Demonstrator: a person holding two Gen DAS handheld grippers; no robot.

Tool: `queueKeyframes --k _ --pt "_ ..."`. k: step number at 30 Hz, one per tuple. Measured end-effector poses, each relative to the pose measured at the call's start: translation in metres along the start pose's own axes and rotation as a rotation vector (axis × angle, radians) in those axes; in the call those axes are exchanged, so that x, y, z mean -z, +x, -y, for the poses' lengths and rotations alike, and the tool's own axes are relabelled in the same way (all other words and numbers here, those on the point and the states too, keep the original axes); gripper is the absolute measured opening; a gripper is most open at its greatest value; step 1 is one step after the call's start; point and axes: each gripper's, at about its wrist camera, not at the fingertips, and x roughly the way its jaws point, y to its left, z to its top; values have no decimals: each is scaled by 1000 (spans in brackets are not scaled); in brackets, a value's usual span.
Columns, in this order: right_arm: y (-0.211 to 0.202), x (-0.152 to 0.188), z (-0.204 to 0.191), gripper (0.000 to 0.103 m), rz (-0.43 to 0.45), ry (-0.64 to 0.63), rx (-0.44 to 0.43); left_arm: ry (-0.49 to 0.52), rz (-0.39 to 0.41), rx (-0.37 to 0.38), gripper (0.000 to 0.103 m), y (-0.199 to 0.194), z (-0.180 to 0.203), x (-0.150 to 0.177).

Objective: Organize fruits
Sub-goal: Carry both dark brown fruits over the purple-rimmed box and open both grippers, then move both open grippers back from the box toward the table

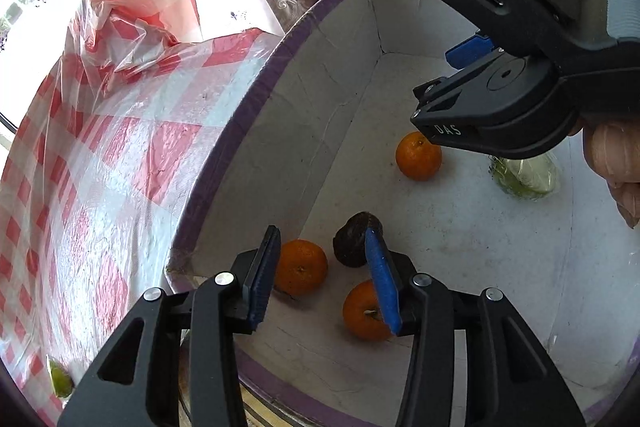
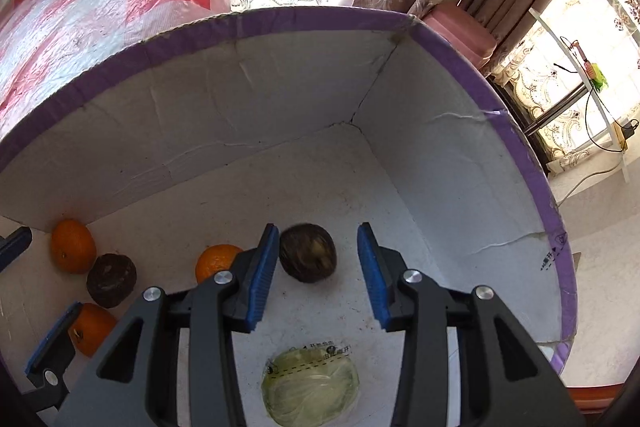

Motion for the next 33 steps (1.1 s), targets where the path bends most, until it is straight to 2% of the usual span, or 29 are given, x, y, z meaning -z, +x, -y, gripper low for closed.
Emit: queueKeyframes --k 5,8,10,12,13,16,18,22,25,30,33 --pt "-1 -2 2 58 -1 13 -15 -25 8 36 60 -2 -5 0" --pt "-20 -6 22 59 68 86 -15 -60 47 13 69 -14 -13 -1" --pt "-56 1 40 61 157 169 2 -83 81 -83 71 -36 -19 -2" --pt "-104 22 58 75 274 269 6 -110 159 -181 79 -74 -20 3" --pt "-128 35 62 80 320 313 25 -154 205 -193 88 -95 -22 7" --pt "-191 57 72 80 438 421 29 -329 303 -162 88 -147 -35 30" --pt "-221 51 73 80 496 465 -32 -396 338 -196 88 -168 -44 48" --pt "-270 38 49 80 594 417 -84 -535 347 -267 88 -184 -63 90" --pt "-298 25 25 80 643 425 -138 -579 358 -327 88 -197 -76 108" --pt "-306 -9 -64 80 598 291 -329 -617 357 -461 88 -227 -98 144" --pt "-315 -31 -133 80 574 196 -460 -721 302 -573 88 -241 -126 185"
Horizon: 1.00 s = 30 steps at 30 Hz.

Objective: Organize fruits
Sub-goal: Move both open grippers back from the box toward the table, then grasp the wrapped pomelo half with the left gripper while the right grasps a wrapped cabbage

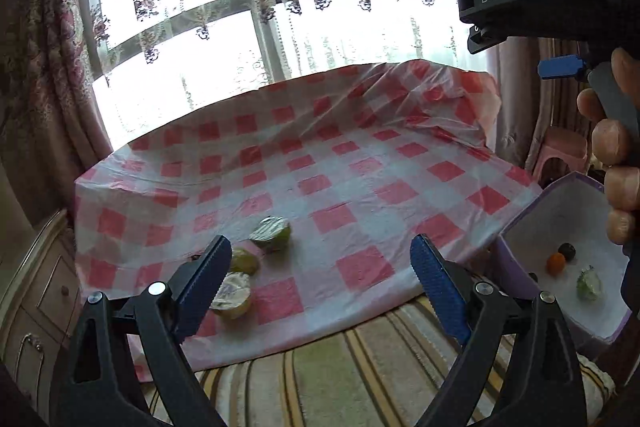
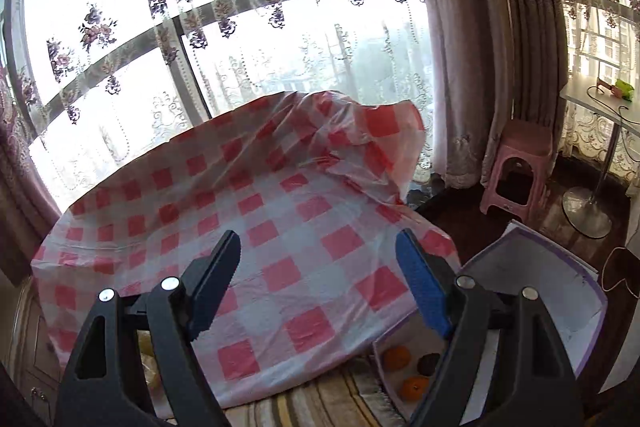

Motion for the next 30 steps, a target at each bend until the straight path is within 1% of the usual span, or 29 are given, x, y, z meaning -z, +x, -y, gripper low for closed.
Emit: queueKeyframes --k 2,3,4,6,8,10,11,12,14,15,16,18,20,22,24,25,28,30 --pt "14 2 -48 80 -39 -32 -117 -67 -28 -123 88 -1 -40 9" --pt "17 3 -72 80 -50 -59 -176 -106 -39 -165 88 -3 -58 14" --pt "15 4 -93 80 -43 -90 -218 -145 -43 -193 88 -7 -75 21" --pt "9 8 -119 80 -18 -153 -262 -212 -67 -233 88 -9 -99 33" --pt "6 12 -123 80 -17 -164 -266 -239 -76 -181 88 -10 -111 41" --pt "9 19 -112 80 -13 -193 -212 -226 -76 -156 88 -10 -114 43" --pt "15 22 -104 80 -24 -191 -176 -233 -72 -122 88 -8 -114 44" --pt "23 26 -85 80 -52 -189 -155 -240 -72 -88 88 -5 -114 45" --pt "44 34 -68 80 -103 -197 -128 -240 -88 -32 88 5 -111 50" --pt "54 39 -60 80 -118 -203 -97 -234 -95 -10 88 9 -110 53" --pt "63 44 -54 80 -143 -215 -91 -219 -105 -4 88 14 -107 55" --pt "79 55 -48 80 -197 -243 -97 -200 -110 17 88 22 -107 57" --pt "91 65 -49 80 -223 -291 -96 -181 -115 47 88 34 -109 55" --pt "101 77 -54 80 -253 -320 -116 -174 -171 82 88 56 -112 55" --pt "111 87 -60 82 -281 -341 -130 -188 -222 120 88 75 -116 55" --pt "113 91 -63 84 -285 -352 -139 -187 -236 129 88 84 -117 55" --pt "119 99 -70 94 -287 -357 -159 -167 -277 135 88 107 -119 53" --pt "126 103 -75 95 -299 -351 -174 -154 -309 141 88 121 -118 52"
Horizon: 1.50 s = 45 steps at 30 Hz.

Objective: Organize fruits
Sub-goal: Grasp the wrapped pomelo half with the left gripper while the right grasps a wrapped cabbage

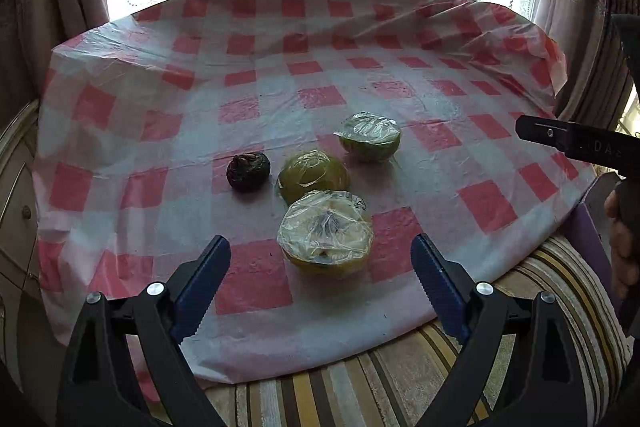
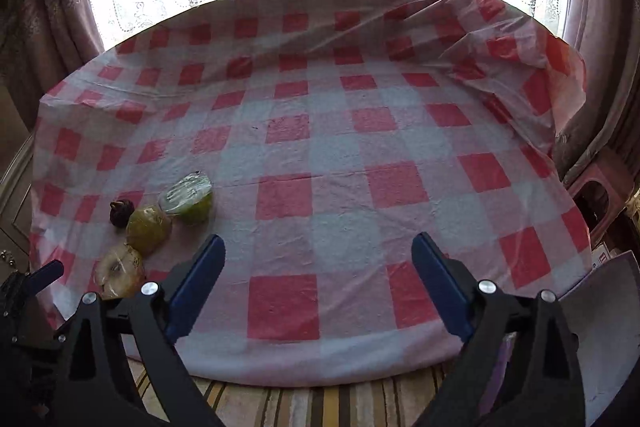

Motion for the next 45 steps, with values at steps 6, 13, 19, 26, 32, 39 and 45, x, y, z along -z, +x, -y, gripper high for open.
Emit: queueKeyframes --k 6,13,19,26,32,39,45 --pt "13 -3 -8 98 6 -6 6 47 -103 23 88 36 3 -5" --pt "33 -1 -37 100 -8 -108 31 68 -130 38 63 48 2 -7" --pt "39 -12 -62 100 10 -171 -5 29 -118 76 61 49 -7 -7" --pt "60 -18 -85 100 -3 -217 -43 -106 -48 7 61 45 -31 -8" --pt "87 -18 -100 100 -37 -236 -52 -204 16 -78 61 40 -48 -6" --pt "98 -23 -114 99 -32 -260 -83 -226 28 -98 61 41 -50 1" --pt "108 -25 -124 93 -41 -294 -67 -186 34 -123 61 41 -39 2"
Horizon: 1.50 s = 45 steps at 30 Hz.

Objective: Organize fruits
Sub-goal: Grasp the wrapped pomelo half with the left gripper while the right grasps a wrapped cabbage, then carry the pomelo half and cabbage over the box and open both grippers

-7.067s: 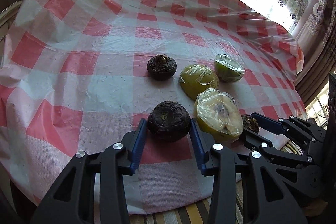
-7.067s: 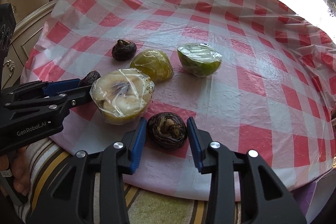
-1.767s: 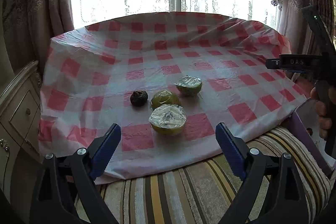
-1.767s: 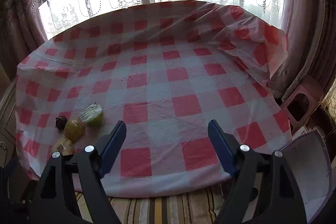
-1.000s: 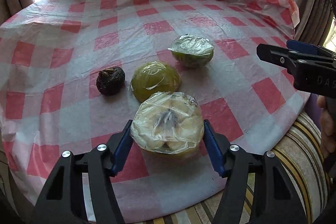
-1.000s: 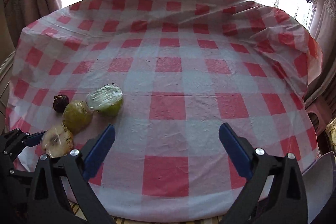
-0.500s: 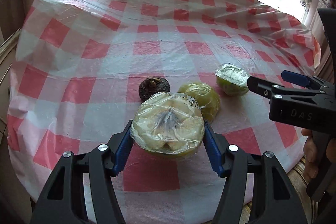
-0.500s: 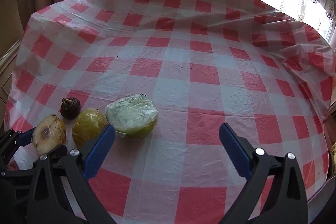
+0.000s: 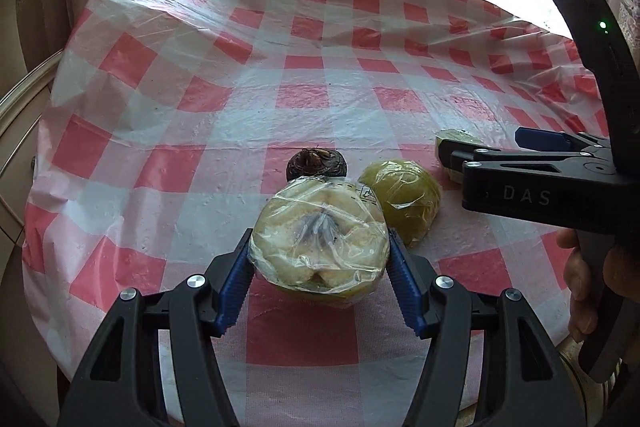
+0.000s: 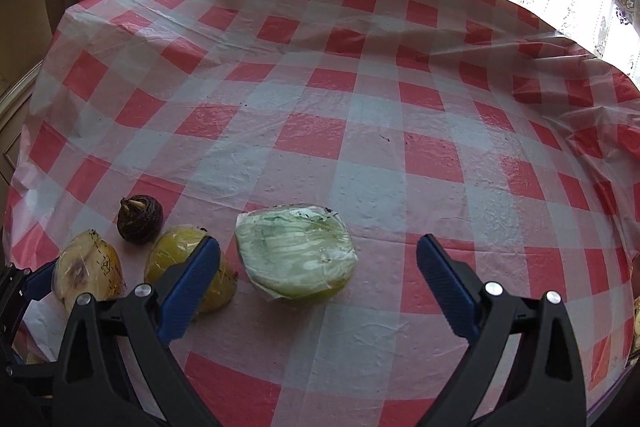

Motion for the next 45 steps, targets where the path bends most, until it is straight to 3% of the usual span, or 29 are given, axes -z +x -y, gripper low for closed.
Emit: queueKeyframes --k 6,10,45 --pt "12 4 2 84 -29 16 -19 9 0 -4 61 0 3 1" --pt "13 7 0 61 -25 21 -78 21 2 -7 61 -1 5 1" --pt "-52 74 45 60 5 146 -15 118 4 -38 61 -3 27 0"
